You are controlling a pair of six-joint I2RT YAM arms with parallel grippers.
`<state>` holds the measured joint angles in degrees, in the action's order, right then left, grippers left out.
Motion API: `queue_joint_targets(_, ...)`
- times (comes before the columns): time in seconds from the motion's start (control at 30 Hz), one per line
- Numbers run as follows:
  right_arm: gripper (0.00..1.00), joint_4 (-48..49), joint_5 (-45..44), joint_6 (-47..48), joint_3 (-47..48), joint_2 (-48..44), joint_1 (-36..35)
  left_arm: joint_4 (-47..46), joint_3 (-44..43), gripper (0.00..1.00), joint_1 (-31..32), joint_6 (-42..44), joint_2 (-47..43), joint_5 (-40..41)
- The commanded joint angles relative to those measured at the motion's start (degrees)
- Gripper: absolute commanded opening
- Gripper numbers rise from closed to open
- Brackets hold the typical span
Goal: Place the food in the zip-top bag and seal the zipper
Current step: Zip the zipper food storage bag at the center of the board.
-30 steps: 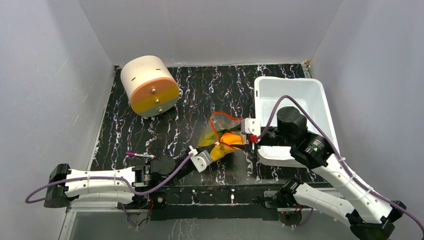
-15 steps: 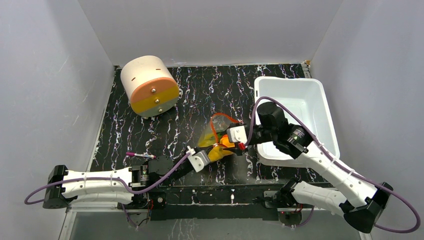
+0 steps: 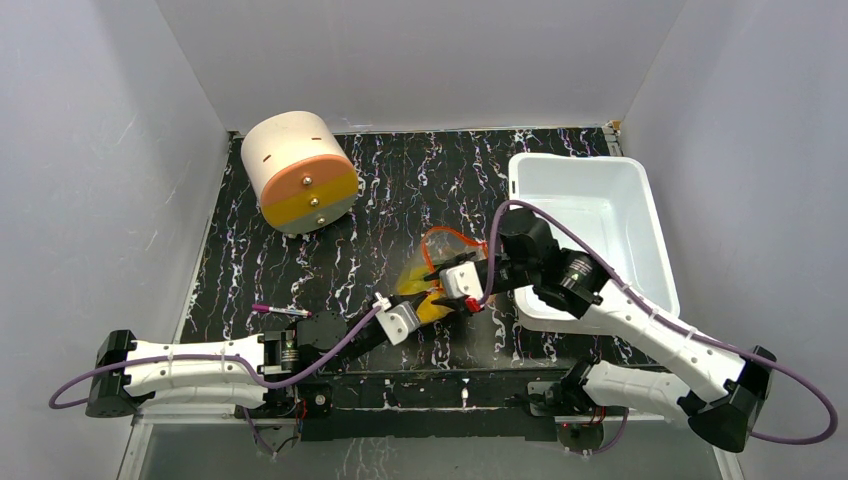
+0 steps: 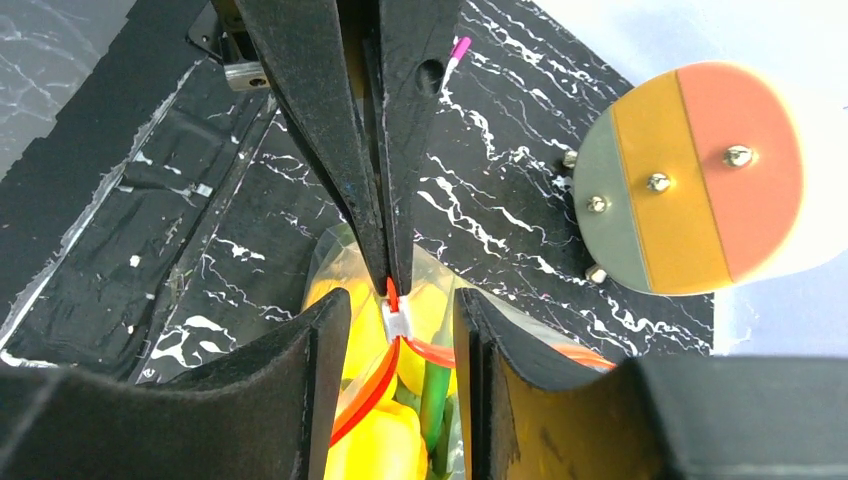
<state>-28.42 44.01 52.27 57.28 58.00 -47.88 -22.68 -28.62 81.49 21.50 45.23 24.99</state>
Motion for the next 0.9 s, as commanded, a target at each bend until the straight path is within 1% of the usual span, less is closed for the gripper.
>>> queue_joint_targets(0.0, 0.38, 2.1, -1.1, 1.3, 0.9, 1.5, -1.3, -3.3, -0.8, 0.0, -0.3, -0.1, -1.2, -0.5)
queue_joint_targets(0.17, 0.21, 2.2, -6.6, 2.1, -1.3, 1.8, -1.3, -3.0, -0.5, 0.0, -0.3, -0.8, -1.5, -0.6)
queue_joint_targets(0.23, 0.19, 2.7, -9.1, 1.8, -2.0, 0.8, -1.3, -1.9, -0.2, 0.0, -0.3, -1.6, -2.5, -0.6)
queue_joint_targets(0.33, 0.09, 4.8, -14.4, 0.1, -3.2, -0.8, -1.3, -3.7, 1.9, 0.0, -0.4, -3.0, -4.9, 3.3)
queue_joint_targets(0.4, 0.02, 5.3, -16.9, 0.1, -4.1, -1.6, -1.3, -2.8, 2.4, 0.0, -0.5, -3.2, -6.3, 3.8)
queue_joint_targets(0.43, 0.0, 5.2, -17.2, 0.0, -4.0, -1.7, -1.3, -1.8, 2.2, 0.0, -0.5, -3.5, -6.6, 3.9)
queue_joint_targets(0.57, 0.0, 4.6, -16.5, -1.1, -3.4, -1.4, -1.3, 0.7, 1.8, 0.0, -0.6, -4.6, -6.9, 4.0)
queue_joint_targets(0.7, 0.0, 4.7, -14.1, -2.7, -2.5, -0.8, -1.3, 2.1, 1.2, 0.0, -0.6, -3.9, -6.4, -0.1)
queue_joint_targets(0.73, 0.0, 5.0, -13.3, -3.3, -2.3, -0.8, -1.3, 2.8, 0.6, 0.04, -0.6, -4.0, -5.7, -0.4)
queue_joint_targets(0.77, 0.0, 5.5, -12.7, -3.8, -1.9, -0.8, -1.3, 3.7, -0.1, 0.1, -0.6, -4.0, -4.8, -0.5)
queue_joint_targets(0.87, 0.0, 6.6, -11.7, -4.4, -1.5, -1.0, -1.3, 5.4, -2.0, 0.22, -0.6, -4.4, -2.5, -1.4)
